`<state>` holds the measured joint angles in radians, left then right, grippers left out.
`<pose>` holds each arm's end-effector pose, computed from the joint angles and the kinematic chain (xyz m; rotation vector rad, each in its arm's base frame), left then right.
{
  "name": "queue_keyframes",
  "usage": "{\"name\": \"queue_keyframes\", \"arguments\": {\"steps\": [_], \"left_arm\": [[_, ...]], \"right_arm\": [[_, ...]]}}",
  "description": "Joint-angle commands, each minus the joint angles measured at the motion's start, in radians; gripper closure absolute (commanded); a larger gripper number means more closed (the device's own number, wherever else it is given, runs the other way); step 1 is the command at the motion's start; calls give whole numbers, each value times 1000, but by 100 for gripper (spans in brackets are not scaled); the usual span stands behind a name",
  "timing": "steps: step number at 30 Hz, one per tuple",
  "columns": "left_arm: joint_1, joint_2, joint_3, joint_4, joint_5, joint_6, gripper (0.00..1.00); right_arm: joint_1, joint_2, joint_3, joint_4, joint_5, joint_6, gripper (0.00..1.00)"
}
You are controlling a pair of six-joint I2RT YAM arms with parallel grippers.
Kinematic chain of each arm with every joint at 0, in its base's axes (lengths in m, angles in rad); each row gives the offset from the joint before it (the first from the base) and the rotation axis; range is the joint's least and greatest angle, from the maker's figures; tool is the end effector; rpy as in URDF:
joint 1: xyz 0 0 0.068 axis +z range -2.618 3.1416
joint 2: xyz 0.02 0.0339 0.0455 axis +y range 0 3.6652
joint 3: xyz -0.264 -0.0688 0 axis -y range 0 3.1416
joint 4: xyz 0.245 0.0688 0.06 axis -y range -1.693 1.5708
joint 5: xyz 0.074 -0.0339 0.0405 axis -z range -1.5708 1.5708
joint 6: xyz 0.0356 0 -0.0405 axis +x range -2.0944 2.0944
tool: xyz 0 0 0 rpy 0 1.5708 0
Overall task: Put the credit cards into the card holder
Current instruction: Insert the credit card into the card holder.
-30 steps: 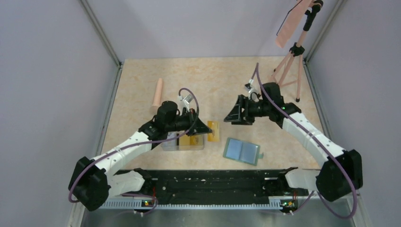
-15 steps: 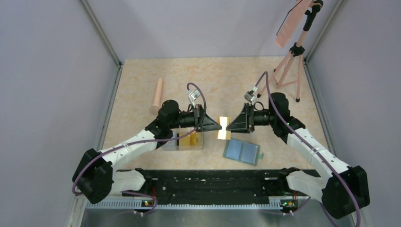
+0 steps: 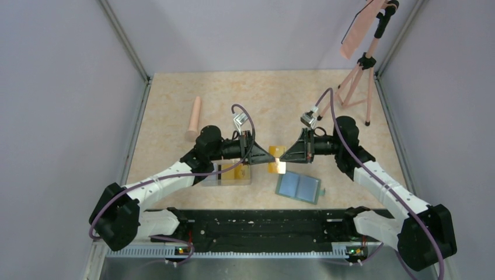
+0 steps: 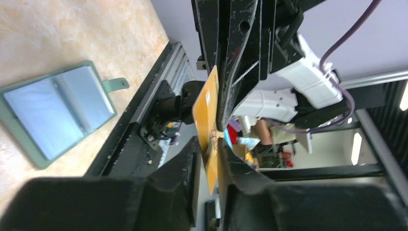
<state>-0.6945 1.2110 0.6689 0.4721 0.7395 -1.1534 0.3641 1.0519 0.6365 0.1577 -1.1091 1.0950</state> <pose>0.1905 -0.1899 0.2786 0.2408 2.0436 -1.8919 0.1983 0.1097 0.2759 -0.1751 2.1875 1.9316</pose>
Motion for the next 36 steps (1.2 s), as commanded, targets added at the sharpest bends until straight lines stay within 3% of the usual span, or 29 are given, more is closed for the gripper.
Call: {"name": "queue_keyframes", "arguments": {"steps": [1, 4, 7, 16, 22, 28, 36], "left_arm": [[-7, -25, -5, 45, -15, 21, 68], [-8, -29, -5, -15, -64, 49, 57], [-14, -21, 3, -158, -140, 87, 54], [-123, 169, 129, -526, -366, 143, 53], [-190, 376, 284, -676, -396, 198, 54], [-203, 482, 338, -684, -405, 196, 54], [-204, 548, 356, -709, -416, 218, 55]], "right_arm": [[3, -23, 38, -37, 7, -69, 100], [-4, -16, 72, -311, 93, -221, 100], [-26, -20, 84, -507, 207, -352, 100], [-173, -81, -38, -778, 467, -567, 100], [-210, -97, -93, -823, 562, -565, 100], [-210, -83, -106, -822, 615, -556, 100], [-210, -60, -139, -717, 518, -568, 100]]}}
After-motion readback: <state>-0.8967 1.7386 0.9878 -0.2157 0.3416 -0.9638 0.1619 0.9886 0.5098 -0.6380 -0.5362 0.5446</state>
